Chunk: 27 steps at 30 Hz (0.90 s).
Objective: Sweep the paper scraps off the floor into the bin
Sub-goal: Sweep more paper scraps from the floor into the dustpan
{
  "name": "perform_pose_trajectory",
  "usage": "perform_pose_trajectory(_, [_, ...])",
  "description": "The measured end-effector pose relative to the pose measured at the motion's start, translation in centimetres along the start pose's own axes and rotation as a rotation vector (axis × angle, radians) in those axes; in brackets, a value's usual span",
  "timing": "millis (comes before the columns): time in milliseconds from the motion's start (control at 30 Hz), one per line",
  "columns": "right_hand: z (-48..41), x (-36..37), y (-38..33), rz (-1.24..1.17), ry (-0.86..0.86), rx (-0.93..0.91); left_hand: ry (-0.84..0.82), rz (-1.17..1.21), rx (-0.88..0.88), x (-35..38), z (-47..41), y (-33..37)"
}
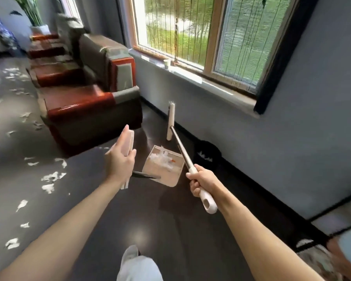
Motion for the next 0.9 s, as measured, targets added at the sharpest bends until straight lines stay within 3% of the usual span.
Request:
perform_pose_trajectory(367, [-20.2,13.9,0.0,-0.164,0.292,-0.128,-0.416,0.143,0.197,-5.0,-23.4,-14.0])
perform_pose_trajectory(900, [-28.4,28.5,3.1,-0.455,0.707,-0.206,-0.694,0.375,0.356,-11.5,-33.1,-25.0])
Point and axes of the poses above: each hand's wrist, its own z-axis away from the middle knuckle, its own x-axis out of the palm, y = z × x, the point moved 5 cm from there along -z, towards the middle knuckle, and after that the axes turned 15 degrees about -y, right-handed, at the moved point
